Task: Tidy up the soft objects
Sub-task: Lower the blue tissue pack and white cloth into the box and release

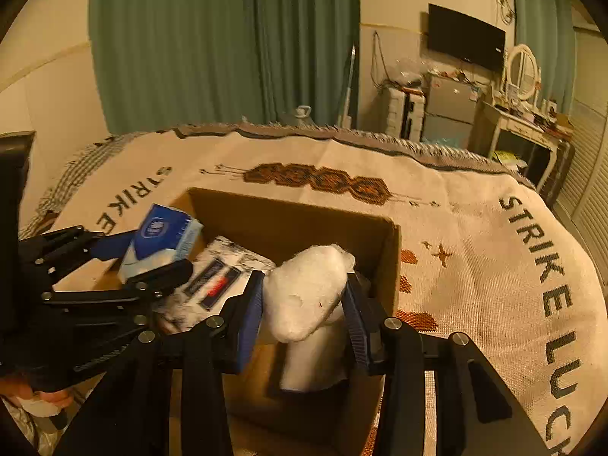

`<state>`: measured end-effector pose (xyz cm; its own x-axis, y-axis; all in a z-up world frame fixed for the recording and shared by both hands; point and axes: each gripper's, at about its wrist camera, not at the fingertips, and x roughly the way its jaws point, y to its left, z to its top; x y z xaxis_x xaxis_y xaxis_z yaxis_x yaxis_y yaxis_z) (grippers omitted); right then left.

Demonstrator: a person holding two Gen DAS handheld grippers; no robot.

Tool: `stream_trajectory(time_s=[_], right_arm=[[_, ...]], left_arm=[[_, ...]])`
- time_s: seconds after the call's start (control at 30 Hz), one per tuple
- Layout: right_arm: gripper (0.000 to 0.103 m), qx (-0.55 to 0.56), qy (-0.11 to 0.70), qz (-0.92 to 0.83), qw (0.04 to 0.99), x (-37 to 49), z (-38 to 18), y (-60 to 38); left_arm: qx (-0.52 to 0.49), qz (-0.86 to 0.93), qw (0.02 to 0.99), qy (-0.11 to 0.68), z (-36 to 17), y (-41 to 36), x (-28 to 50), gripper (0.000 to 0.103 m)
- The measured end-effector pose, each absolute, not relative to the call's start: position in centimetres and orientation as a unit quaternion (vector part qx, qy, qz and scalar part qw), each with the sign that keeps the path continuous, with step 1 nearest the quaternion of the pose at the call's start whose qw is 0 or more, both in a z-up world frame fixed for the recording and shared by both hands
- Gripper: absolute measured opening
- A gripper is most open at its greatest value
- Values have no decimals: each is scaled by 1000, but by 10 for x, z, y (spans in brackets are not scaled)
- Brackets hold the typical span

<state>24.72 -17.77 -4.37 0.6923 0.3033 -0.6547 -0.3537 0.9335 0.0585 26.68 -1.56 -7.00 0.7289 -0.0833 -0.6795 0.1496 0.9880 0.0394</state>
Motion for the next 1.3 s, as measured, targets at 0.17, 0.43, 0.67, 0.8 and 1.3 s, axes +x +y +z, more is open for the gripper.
stream_trajectory(time_s=[0.17, 0.43, 0.67, 0.8, 1.3], right_arm=[[46, -26, 344, 172, 923, 250, -40, -183], [62, -17, 311, 155, 938, 218, 10, -195], [70, -28, 258, 142, 955, 153, 88, -205], [92, -38, 231, 137, 962, 105, 125, -205], [103, -55, 251, 147, 955, 21, 81, -187]], left_arm=[[49, -55, 931, 356, -68, -17, 268, 56], [60, -37, 945, 320, -14, -21, 233, 86], [55, -31, 966, 249, 68, -11, 163, 87], [56, -32, 974, 218, 98, 0, 118, 97], [31, -2, 968, 247, 24, 29, 45, 97]])
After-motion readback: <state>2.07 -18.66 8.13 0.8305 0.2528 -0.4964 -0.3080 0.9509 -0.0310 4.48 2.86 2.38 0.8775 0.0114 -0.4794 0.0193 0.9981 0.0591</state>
